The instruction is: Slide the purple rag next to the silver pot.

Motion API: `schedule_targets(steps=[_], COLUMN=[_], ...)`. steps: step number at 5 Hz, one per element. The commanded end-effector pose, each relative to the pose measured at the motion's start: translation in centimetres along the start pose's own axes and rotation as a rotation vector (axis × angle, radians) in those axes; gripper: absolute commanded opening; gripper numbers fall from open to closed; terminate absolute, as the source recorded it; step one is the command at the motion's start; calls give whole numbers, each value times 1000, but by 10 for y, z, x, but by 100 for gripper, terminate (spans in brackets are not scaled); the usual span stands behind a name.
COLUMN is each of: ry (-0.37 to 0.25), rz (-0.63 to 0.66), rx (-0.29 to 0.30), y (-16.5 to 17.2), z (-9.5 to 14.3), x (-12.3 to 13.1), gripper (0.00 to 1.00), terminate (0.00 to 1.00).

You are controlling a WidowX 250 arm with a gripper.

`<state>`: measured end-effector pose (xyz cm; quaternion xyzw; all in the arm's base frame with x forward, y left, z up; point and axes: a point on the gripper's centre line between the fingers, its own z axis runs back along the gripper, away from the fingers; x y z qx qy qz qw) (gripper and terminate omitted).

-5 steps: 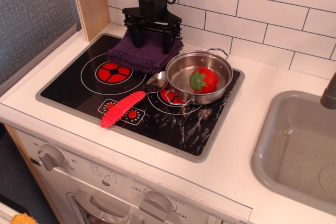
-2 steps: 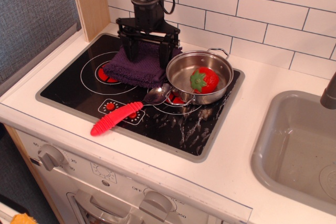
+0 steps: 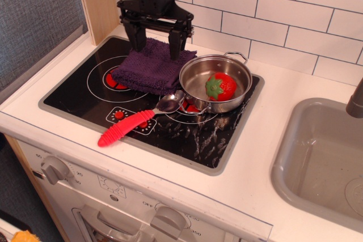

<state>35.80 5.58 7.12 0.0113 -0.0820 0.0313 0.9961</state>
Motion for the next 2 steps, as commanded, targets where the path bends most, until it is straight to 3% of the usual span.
schedule_targets(steps=[1, 2], ry=[-69, -69], rz=[-1, -1], rx=[7, 7], y=[3, 3], z=[26, 26], x=[-1, -1], gripper=[100, 100], terminate=[0, 100])
